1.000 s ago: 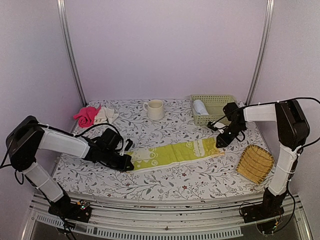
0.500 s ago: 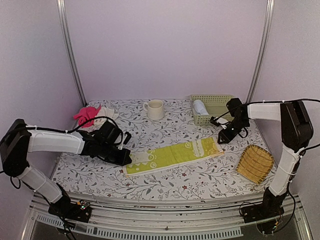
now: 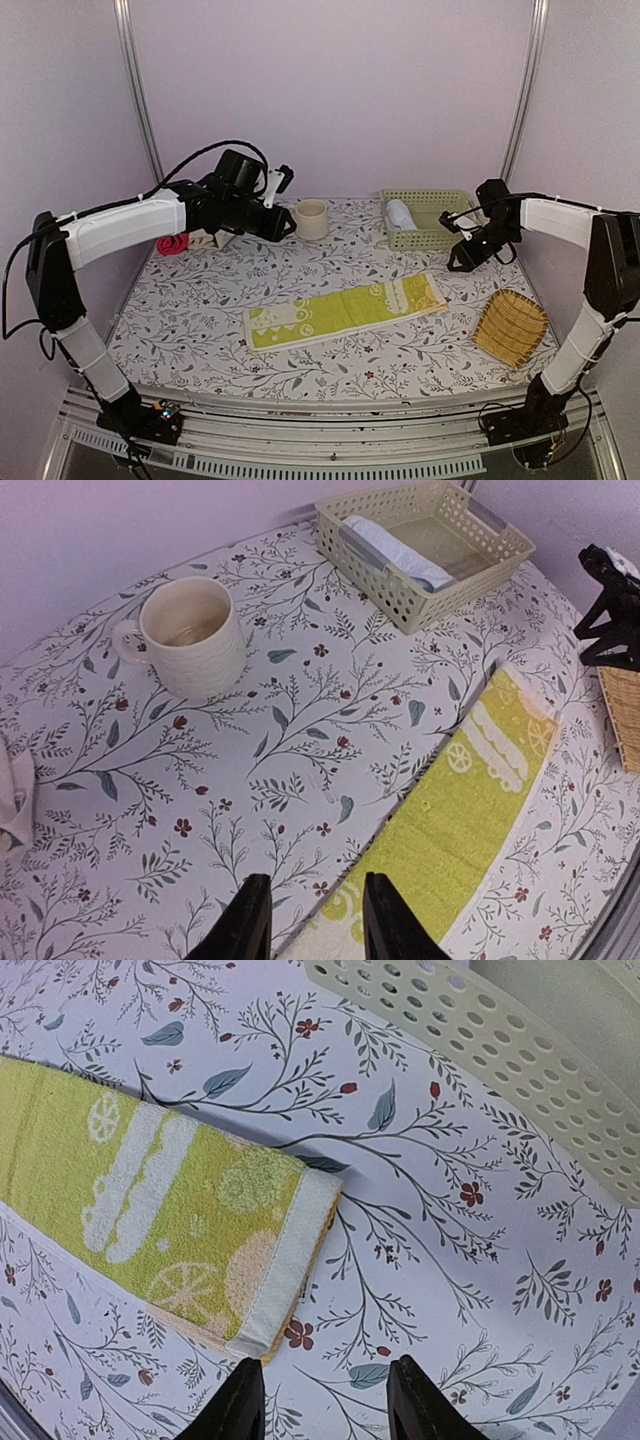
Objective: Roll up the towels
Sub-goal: Adjust the towel at the center of the board, then fold the towel at the center of the board.
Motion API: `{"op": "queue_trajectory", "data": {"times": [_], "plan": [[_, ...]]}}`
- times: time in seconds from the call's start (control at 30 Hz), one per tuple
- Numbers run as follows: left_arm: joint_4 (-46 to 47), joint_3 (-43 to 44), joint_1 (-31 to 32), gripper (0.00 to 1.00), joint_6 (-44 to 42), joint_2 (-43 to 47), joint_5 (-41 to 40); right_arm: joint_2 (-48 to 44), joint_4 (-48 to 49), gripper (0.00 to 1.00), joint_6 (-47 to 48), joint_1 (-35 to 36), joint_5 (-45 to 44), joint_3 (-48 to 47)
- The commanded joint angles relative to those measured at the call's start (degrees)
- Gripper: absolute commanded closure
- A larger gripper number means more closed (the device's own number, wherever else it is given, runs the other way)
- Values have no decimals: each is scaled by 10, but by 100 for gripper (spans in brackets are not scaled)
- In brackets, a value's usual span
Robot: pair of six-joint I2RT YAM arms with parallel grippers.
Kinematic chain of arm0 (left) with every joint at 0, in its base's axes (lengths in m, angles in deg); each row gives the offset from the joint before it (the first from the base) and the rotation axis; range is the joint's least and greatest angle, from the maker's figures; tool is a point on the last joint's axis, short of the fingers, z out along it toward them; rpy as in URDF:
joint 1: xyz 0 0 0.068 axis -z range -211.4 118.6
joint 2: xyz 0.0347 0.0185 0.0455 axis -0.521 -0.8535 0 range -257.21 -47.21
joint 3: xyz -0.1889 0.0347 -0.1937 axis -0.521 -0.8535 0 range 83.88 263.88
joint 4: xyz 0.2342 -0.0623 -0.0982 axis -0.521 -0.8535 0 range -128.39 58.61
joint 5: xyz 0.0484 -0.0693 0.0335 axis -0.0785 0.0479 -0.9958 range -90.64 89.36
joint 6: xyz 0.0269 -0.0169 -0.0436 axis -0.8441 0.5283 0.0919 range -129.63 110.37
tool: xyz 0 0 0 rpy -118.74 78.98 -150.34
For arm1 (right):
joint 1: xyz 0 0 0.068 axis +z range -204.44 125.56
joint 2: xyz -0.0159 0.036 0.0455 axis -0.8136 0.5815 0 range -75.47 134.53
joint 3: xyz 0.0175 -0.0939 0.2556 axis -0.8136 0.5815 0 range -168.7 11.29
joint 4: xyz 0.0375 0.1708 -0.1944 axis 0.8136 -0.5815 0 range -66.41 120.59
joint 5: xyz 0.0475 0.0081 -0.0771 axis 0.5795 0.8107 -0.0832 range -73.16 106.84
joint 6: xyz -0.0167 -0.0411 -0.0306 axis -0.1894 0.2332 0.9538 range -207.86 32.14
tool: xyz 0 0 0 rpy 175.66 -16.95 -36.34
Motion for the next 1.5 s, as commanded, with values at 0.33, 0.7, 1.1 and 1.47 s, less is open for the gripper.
{"op": "queue_trajectory", "data": {"times": [0.33,0.7,1.1,1.47], "plan": [[4,-31,-52,68,-9,-17,92,126,-43,60,-15,-3,70,-58],[1,-38,-72,68,-7,15,99,185,-35,60,-21,40,-6,-82],[-1,-42,-75,68,-8,28,91,205,-17,60,-12,76,-153,-45],[-3,-43,-77,68,-13,32,78,194,-19,90,-15,-12,-103,-82]]}}
